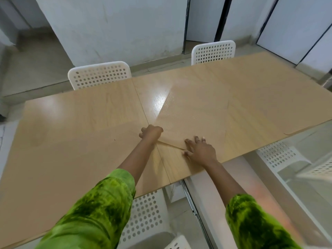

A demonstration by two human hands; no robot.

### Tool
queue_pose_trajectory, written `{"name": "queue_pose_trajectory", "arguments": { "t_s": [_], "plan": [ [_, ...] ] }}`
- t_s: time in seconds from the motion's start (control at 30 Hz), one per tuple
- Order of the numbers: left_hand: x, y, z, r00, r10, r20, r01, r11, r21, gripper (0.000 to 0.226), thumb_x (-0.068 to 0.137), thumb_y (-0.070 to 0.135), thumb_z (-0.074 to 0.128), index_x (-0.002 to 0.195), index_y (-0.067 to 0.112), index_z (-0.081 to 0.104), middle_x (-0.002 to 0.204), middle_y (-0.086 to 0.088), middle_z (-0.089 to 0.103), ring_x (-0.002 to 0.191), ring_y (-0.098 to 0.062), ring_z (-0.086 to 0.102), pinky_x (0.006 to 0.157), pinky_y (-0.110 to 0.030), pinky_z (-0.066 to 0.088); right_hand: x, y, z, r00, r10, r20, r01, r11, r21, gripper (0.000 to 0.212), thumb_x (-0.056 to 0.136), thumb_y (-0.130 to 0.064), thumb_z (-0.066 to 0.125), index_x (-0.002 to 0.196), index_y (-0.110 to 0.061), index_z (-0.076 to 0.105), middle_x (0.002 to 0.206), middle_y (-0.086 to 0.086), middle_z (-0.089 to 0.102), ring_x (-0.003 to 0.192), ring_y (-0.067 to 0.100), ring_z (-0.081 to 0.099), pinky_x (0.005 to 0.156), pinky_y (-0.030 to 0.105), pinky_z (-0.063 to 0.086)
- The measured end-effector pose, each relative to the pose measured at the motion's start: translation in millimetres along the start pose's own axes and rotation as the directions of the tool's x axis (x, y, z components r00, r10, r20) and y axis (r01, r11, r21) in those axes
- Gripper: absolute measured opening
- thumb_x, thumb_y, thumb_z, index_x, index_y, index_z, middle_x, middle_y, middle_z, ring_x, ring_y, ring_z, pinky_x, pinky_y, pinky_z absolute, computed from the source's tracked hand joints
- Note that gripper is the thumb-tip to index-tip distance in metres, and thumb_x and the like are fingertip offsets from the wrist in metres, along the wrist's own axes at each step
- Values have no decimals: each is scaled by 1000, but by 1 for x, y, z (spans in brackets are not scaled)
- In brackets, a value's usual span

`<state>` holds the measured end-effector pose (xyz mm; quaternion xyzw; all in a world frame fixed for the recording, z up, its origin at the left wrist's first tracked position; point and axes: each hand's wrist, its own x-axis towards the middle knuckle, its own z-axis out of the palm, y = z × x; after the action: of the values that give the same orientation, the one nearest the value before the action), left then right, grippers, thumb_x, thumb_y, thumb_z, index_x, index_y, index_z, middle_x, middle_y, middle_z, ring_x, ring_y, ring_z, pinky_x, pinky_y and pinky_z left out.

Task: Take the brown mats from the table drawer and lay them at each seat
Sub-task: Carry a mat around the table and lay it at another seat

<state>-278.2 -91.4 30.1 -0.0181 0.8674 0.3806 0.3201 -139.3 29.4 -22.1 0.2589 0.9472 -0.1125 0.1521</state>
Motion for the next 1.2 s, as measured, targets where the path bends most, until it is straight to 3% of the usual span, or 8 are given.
{"name": "queue_pose_trajectory", "arguments": {
  "t_s": [0.13,0.3,0.4,0.57,0.77,0.87,1.07,1.2],
  "plan": [
    [-3,4,-7,998,28,-50,-39,972,-230,47,90,18,52,133,5,41,141,-9,32,128,-29,31,97,-38,33,2,-6,6,1000,17,-26,-18,998,-57,63,88,-61,36,143,-33,25,156,14,21,142,39,21,106,50,33],
    [-11,8,-2,990,136,31,-76,712,-698,23,86,5,55,107,4,47,117,-10,47,108,-27,51,91,-36,47,6,-6,5,997,26,-72,-30,998,-56,48,96,-46,33,139,-26,34,153,14,29,139,40,28,102,50,38],
    [-13,8,11,993,113,-22,-99,740,-666,35,81,10,60,114,5,48,128,-10,44,111,-23,47,96,-38,42,8,-5,2,997,26,-69,-30,998,-56,46,96,-45,34,136,-22,38,150,13,34,136,39,33,98,48,43],
    [-16,-8,36,991,-59,119,127,682,-721,75,61,23,65,131,8,44,143,-7,37,126,-31,42,100,-39,37,9,-6,-5,999,-38,-21,34,981,-189,59,93,-52,37,137,-14,35,147,22,35,130,43,39,92,46,45],
    [-47,-14,47,956,-123,266,292,475,-830,64,93,26,47,148,7,18,156,-14,19,145,-26,19,116,-38,19,7,0,-18,987,-163,-4,150,914,-378,63,94,-53,30,131,-4,40,139,25,44,111,37,56,79,39,47],
    [-48,-13,47,939,-123,322,344,380,-858,69,96,30,42,149,3,7,158,-17,8,146,-27,13,118,-38,14,7,-5,-20,985,-166,35,166,900,-403,64,96,-50,30,137,-1,34,144,28,37,118,38,52,89,41,45],
    [-49,-7,45,935,-90,343,354,267,-896,66,95,36,40,147,3,17,150,-17,33,142,-26,26,117,-39,15,5,-4,-22,980,-198,36,193,877,-439,67,96,-50,28,140,1,29,145,30,34,123,38,49,96,41,42],
    [-46,-3,46,943,-121,310,332,280,-901,66,95,35,41,147,1,19,153,-15,26,144,-24,22,117,-38,14,7,-4,-18,975,-223,14,207,878,-432,62,98,-44,27,138,2,32,143,32,36,121,39,50,97,42,42]
  ]
}}
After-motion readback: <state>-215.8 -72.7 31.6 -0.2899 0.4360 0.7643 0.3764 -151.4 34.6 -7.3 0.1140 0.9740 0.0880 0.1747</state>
